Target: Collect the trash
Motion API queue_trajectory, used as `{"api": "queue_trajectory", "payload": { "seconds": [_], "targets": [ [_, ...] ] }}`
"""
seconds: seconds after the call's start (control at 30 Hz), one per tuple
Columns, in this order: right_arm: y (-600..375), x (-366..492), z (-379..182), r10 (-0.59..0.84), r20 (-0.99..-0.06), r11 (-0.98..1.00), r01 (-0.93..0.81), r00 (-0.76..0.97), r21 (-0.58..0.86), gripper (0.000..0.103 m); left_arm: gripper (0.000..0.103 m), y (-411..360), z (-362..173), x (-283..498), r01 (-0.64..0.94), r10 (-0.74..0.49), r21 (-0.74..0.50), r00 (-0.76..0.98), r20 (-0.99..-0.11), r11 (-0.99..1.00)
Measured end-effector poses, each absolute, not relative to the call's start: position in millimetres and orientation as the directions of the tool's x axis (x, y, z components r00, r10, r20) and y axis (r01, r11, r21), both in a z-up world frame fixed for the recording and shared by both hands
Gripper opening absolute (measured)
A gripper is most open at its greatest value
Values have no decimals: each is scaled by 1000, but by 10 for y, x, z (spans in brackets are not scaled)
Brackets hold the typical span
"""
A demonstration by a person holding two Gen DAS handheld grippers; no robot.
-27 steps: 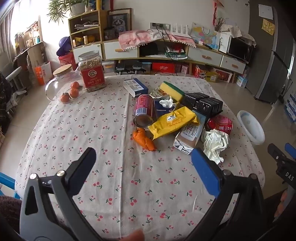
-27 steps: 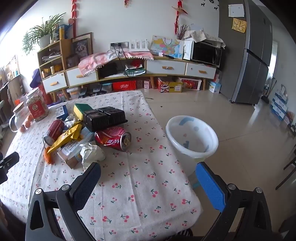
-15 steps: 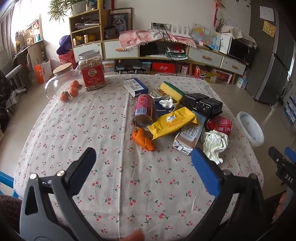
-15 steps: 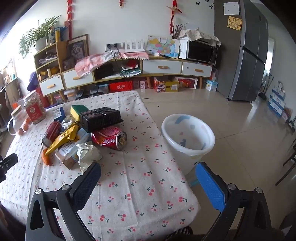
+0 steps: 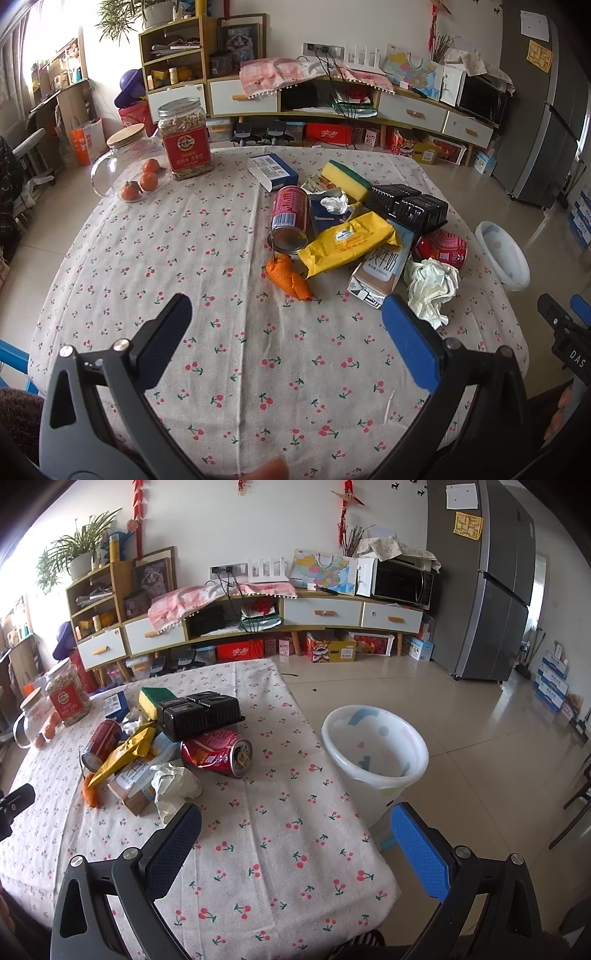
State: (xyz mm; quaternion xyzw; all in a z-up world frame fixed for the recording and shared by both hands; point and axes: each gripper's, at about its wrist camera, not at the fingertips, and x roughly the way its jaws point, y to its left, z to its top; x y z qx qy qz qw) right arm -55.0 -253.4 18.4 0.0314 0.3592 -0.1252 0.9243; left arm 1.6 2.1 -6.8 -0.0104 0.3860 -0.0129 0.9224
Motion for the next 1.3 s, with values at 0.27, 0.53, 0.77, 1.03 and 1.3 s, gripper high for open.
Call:
{"api": "queue_trajectory", "payload": {
  "seconds": [0.27, 0.53, 0.77, 1.03, 1.3],
  "targets": [
    [-2519, -540, 159, -209, -677, 967, 254, 706, -35, 103, 102, 6, -57, 23, 17, -27, -22, 701, -712, 1000],
    [-2508, -532, 148, -212, -677, 966, 254, 705, -37, 103, 102, 7, -60, 11, 17, -34, -31, 700, -713, 999],
    [-2512, -531, 146, -212, -676, 966, 256, 706, -36, 103, 102, 2, -52, 2, 29, -42, -30, 699, -714, 999],
    [-2505, -510, 126, -221, -672, 964, 264, 707, -40, 103, 102, -21, -60, -2, 51, -57, -30, 694, -717, 998],
    [-2524, -507, 142, -225, -672, 962, 270, 706, -39, 103, 102, -45, -72, -7, 57, -58, -24, 694, -718, 998]
  ]
}}
